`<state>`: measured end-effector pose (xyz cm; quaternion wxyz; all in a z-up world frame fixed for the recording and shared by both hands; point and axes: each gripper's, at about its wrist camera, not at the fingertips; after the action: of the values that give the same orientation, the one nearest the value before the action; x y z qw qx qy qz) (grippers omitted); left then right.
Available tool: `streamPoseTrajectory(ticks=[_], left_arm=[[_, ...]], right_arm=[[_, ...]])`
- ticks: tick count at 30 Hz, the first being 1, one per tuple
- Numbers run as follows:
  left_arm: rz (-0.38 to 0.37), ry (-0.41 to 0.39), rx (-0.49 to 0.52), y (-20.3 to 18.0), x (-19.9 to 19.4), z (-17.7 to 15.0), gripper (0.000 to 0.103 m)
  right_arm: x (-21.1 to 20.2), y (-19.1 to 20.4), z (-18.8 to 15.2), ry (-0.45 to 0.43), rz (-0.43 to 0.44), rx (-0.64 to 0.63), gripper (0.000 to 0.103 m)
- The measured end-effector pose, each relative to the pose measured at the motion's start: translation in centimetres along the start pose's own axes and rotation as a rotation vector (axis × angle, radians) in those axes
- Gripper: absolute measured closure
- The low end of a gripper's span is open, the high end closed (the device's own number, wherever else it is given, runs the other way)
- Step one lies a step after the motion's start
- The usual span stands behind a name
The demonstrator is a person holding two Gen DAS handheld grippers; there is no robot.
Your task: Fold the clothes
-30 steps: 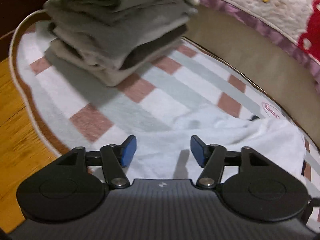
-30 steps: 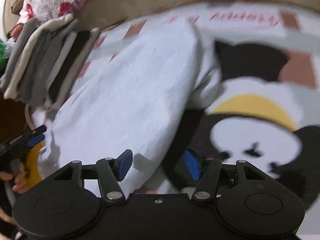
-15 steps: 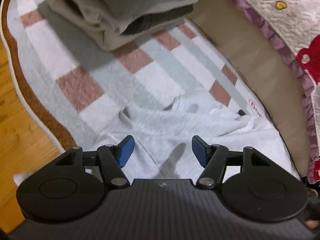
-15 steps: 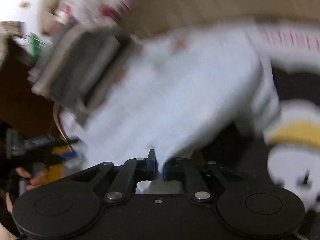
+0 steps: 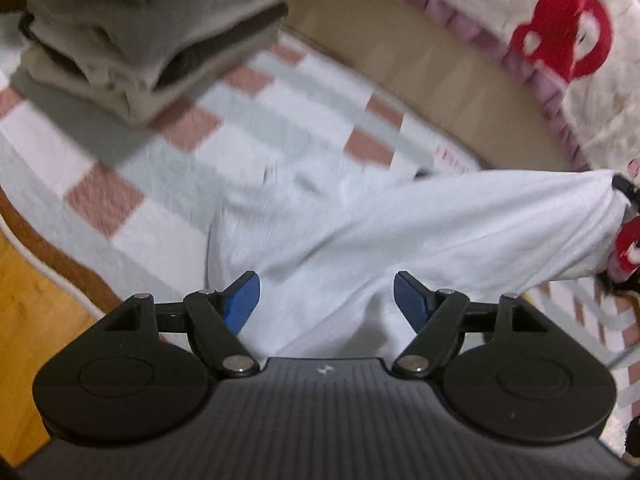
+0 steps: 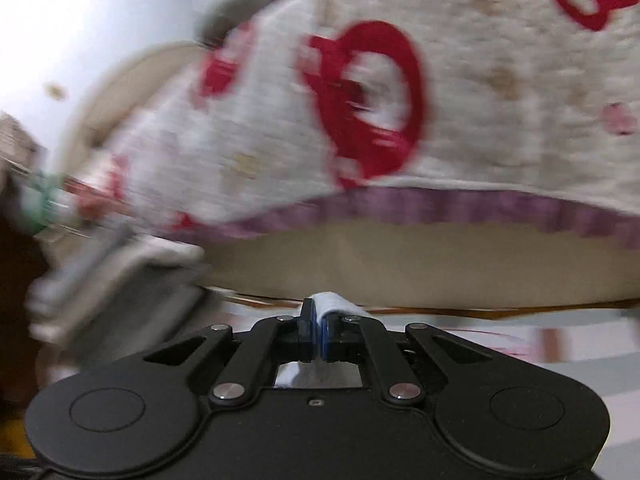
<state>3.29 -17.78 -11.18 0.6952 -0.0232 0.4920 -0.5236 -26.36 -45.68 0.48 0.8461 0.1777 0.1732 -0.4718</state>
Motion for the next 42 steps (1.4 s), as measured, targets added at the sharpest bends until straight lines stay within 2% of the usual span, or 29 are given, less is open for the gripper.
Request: streamPoseTrajectory(ticks=[2, 4, 8, 10, 13, 17, 20, 25, 26, 28, 29, 30, 31, 32, 34, 37, 40, 42], left_arm=[[0.009, 0.026, -0.008, 0.0, 0.9, -0.1, 0.030], [-0.001, 0.025, -0.001, -0.4, 1.0, -0.2, 0.030], [-0.098, 0.054, 0.138, -2.9, 1.0, -1.0, 0.030], [-0.124, 0.079, 0.206, -4.5, 1.6, -1.6, 0.030], [-0.135, 0.136, 0.244, -5.8, 3.1, -2.5, 0.030], [-0.109, 0.209, 0.312, -7.1, 4.9, -3.7, 0.030], [-0.065, 0.250, 0.348, -7.5, 6.0, -4.5, 0.021], [0.040, 0.319, 0.325, -6.3, 8.7, -5.5, 0.021], [0.071, 0.300, 0.311, -6.2, 9.2, -5.8, 0.021], [0.116, 0.274, 0.409, -7.5, 9.6, -7.2, 0.021], [0.139, 0.261, 0.457, -8.2, 9.8, -7.9, 0.023], [0.149, 0.252, 0.542, -9.1, 9.9, -8.7, 0.039], [0.149, 0.223, 0.531, -9.3, 9.3, -8.3, 0.052], [0.150, 0.193, 0.520, -9.6, 8.7, -7.9, 0.097], [0.151, 0.135, 0.497, -10.0, 7.6, -7.1, 0.101], [0.240, -0.107, 0.399, -8.8, 3.0, -4.6, 0.101], [0.245, -0.249, 0.287, -6.7, -0.9, -3.3, 0.101], [0.251, -0.320, 0.236, -5.6, -2.8, -2.6, 0.101]], right_arm=[[1.3, -0.6, -1.1, 0.043, -0.147, -0.050, 0.099], [2.5, -1.8, -2.7, 0.111, -0.240, -0.048, 0.099], [2.8, -4.4, -4.1, 0.189, -0.208, 0.040, 0.099], [2.5, -5.0, -4.2, 0.194, -0.185, 0.046, 0.098], [2.0, -5.1, -4.5, 0.194, -0.150, 0.067, 0.098], [1.7, -4.5, -4.3, 0.188, -0.098, 0.076, 0.098], [0.9, -4.3, -3.7, 0.181, -0.036, 0.088, 0.098], [-0.9, -4.0, -2.8, 0.178, 0.065, 0.101, 0.098], [-1.0, -4.0, -2.4, 0.187, 0.089, 0.106, 0.098], [-1.2, -3.8, -1.1, 0.188, 0.123, 0.099, 0.098], [-1.4, -3.3, -0.2, 0.190, 0.131, 0.054, 0.098], [-1.5, -2.8, 0.7, 0.193, 0.139, 0.008, 0.098], [-1.7, -2.4, 1.4, 0.198, 0.147, -0.038, 0.098], [-1.8, -1.8, 1.8, 0.211, 0.151, -0.085, 0.098], [-1.7, -1.4, 2.2, 0.224, 0.173, -0.131, 0.098], [-1.4, -1.4, 2.5, 0.225, 0.224, -0.164, 0.098], [-1.1, -1.4, 2.8, 0.225, 0.275, -0.198, 0.096], [-0.8, -1.6, 2.6, 0.242, 0.268, -0.215, 0.094]])
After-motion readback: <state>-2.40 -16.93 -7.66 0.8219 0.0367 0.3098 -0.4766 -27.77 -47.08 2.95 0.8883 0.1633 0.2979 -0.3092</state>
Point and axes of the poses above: each gripper's, at about its wrist camera, not at the fingertips, and x roughly the way its jaws point, y to its left, z to its top, and after that the axes turned 11 degrees about -z, right-handed
